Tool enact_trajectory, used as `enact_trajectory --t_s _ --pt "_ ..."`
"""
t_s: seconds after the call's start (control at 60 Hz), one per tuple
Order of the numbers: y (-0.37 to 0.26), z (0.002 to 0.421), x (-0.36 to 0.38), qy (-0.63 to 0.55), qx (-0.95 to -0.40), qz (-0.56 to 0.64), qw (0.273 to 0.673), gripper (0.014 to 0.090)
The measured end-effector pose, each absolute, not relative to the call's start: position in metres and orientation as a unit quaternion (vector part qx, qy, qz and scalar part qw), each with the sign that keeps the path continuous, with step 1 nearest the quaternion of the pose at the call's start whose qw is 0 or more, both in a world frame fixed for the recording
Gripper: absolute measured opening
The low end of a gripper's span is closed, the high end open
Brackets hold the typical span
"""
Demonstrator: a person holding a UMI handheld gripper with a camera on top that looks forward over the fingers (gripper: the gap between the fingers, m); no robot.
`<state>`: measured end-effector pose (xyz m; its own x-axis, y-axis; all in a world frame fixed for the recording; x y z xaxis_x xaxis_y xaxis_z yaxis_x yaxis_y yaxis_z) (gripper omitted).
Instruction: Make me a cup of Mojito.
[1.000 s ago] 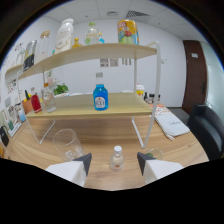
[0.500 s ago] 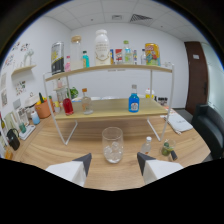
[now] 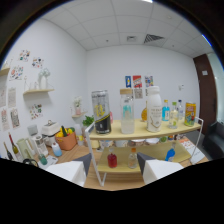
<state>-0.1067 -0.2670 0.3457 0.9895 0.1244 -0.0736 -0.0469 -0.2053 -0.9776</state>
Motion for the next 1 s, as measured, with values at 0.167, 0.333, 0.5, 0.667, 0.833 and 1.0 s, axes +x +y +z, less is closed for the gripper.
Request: enact_trajectory --t_s 0.167,0.333,0.5,0.667,0.833,1.0 --pt "-0.230 0.384 -0.145 -0.023 -0.756 0.073 0.650 0.0851" --pt "-0.172 0.393 -0.162 -0.013 -0.758 0.059 0.650 0.0855" --pt "-0.120 0.401 -0.160 -0.001 -0.759 0.031 0.650 0.0846" --pt "-0.096 0.401 -0.157 -0.011 -0.763 -0.001 0.646 0.0658" --pt "-0.098 0.404 -0.156 -0.019 -0.760 -0.013 0.649 0.0532" --pt "-0.102 0.405 -0.156 -0.024 -0.761 -0.005 0.648 0.0508"
